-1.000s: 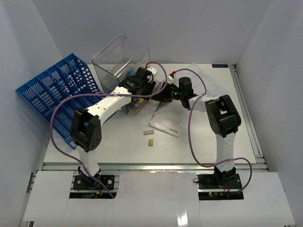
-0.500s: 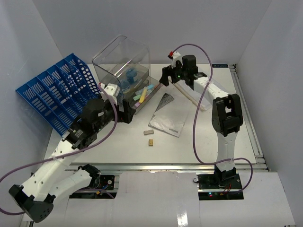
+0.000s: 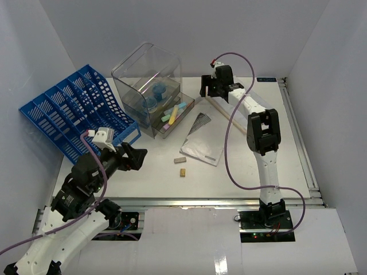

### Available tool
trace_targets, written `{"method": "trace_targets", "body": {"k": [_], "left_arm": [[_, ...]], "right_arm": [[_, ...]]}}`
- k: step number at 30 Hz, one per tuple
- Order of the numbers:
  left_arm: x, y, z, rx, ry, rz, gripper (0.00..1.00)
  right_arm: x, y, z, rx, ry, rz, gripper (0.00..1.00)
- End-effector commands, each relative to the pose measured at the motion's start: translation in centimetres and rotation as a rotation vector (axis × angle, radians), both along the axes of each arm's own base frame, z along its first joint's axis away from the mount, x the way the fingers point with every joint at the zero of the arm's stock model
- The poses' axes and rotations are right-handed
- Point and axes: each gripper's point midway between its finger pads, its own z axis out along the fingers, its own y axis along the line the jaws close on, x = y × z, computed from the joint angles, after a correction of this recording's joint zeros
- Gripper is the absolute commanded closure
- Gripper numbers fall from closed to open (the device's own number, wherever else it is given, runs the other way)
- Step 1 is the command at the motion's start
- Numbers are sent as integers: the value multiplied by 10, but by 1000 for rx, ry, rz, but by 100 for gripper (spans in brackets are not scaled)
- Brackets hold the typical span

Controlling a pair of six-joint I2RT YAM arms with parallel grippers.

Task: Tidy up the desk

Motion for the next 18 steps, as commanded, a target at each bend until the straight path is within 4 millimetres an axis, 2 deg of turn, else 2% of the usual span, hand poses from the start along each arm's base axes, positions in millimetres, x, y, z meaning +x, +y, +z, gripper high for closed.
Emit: {"method": "trace_targets", "body": {"k": [1,7,12,18], "left_arm": [[-5,8,-5,-59,41,57,2],[-15,14,-4,-138,45,75,2],[-19,21,-1,-164,50,109,2],[-20,22,-1,-176,65,115,2]], "right_arm": [[10,-1,11,100,3,-208,21],[11,22,-6,145,20,-284,18],[18,28,-15,158,-7,-345,19],[24,30,-28,193,-20,-407,22]]}}
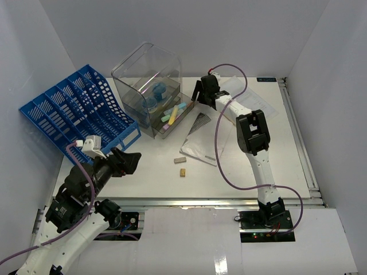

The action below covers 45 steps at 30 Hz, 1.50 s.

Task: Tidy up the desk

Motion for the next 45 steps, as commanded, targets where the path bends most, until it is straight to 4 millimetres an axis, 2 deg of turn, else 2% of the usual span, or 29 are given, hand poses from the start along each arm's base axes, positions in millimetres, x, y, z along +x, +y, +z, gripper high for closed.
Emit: {"method": "trace_targets", "body": {"k": [1,6,10,15,17,18,20,24,28,31,34,37,45], "left_arm": [[-2,4,4,-24,14,25,2],[-5,7,8,-32,12,33,2],[-6,9,10,-35,14,37,2],[-7,9,14,-43,9,37,2],[-8,9,14,-45,9,33,2],[-8,8,14,-48,10,30,2],[-9,8,14,-56,8,27,2],[-12,6,14,-65,9,10,2],[-14,3,14,-73,7,-5,2],[-15,2,13,-84,9,-13,2],[-18,2,15,-100,4,-21,2],[-21,3,17,-110,-3,-25,2],[-25,4,22,-121,-4,-27,2]], "right_arm": [[26,0,21,57,-113,-112,23],[27,6,9,40,-116,-122,27],[23,3,-11,-7,-93,-115,35],[15,-11,-33,-19,-37,-119,46],[14,-18,-35,-8,-19,-122,52],[11,-22,-39,-16,-7,-123,53],[10,-31,-36,-11,1,-132,55],[-4,-53,-40,-21,40,-141,55],[-16,-63,-40,-6,64,-111,56],[-19,-60,-36,20,70,-79,54],[-16,-52,-35,39,78,-45,46],[-12,-46,-35,40,83,-13,43],[-18,-50,-50,-75,117,87,40]]}}
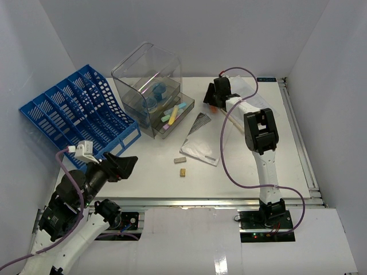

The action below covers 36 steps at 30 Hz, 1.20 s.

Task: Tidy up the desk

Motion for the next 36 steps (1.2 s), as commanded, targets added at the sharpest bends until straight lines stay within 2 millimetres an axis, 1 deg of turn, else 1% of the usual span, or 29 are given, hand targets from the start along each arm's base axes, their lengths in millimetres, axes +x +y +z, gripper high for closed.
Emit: {"method": "trace_targets", "body": {"k": [1,5,10,15,17,19,21,24,25,27,30,33,35,36], "left_arm": [[-5,-1,9,-23,-8,-15,2],[-4,-4,9,-30,-11,-28,2],[-6,-10,13,-64,-24,-56,2],[-10,-14,15,-96,-22,-80,2],[-12,-16,15,-115,-14,-89,2],[-13,-18,12,-128,-3,-97,2],[-14,-20,9,-144,12,-104,2],[-12,-22,4,-150,33,-101,2],[-12,-21,2,-148,43,-96,2],[-10,-16,-1,-147,61,-59,2],[-7,-6,0,-158,57,3,2],[-6,2,1,-190,50,47,2],[-8,6,4,-221,34,65,2],[-8,7,4,-225,28,64,2]], "right_arm": [[-17,-7,-35,-131,101,93,40],[-28,-13,-50,-244,151,160,42],[-36,-19,-62,-356,195,258,53],[-42,-24,-65,-403,205,301,56],[-42,-25,-66,-419,198,319,61],[-43,-23,-66,-418,189,340,69],[-44,-18,-58,-389,161,378,75],[-48,-4,-32,-300,93,452,86],[-48,0,-20,-279,58,473,88],[-51,5,12,-258,-30,533,91],[-64,10,59,-253,-161,607,92],[-78,18,115,-242,-328,680,92],[-91,22,127,-257,-404,771,92],[-101,28,136,-256,-446,835,92]]}}
